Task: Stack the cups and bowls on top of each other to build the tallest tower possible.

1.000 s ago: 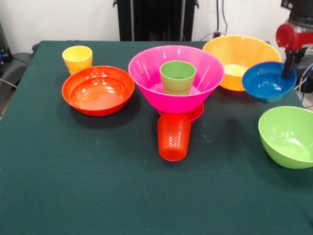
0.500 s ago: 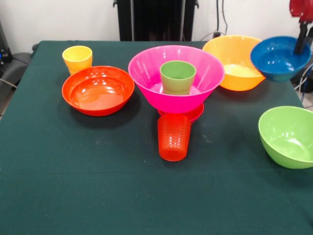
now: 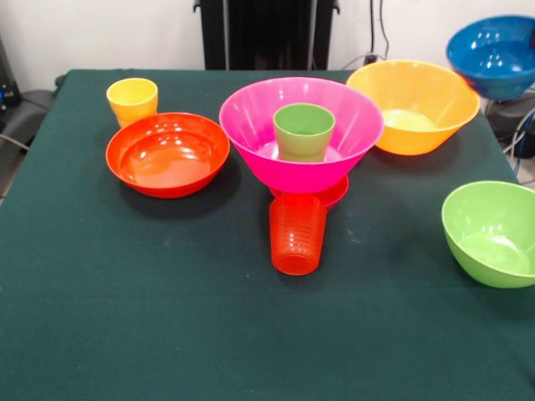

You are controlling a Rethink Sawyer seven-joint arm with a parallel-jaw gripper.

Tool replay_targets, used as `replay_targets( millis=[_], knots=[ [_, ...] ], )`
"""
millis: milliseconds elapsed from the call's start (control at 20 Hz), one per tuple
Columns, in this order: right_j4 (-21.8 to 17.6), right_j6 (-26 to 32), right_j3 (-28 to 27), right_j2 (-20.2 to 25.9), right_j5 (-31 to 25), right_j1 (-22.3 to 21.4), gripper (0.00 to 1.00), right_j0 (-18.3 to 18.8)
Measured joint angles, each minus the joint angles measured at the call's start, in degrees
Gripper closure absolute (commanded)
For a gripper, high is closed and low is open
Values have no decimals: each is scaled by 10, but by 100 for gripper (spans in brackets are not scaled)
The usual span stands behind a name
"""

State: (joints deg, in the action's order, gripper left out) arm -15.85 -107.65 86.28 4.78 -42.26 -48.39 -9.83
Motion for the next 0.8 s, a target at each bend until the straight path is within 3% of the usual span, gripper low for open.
replay_targets(
  millis=[400,800],
  knots=[
    [19,0,-4,2,-40,-38,100,13],
    [19,0,-28,8,-57,-47,100,41]
  ],
)
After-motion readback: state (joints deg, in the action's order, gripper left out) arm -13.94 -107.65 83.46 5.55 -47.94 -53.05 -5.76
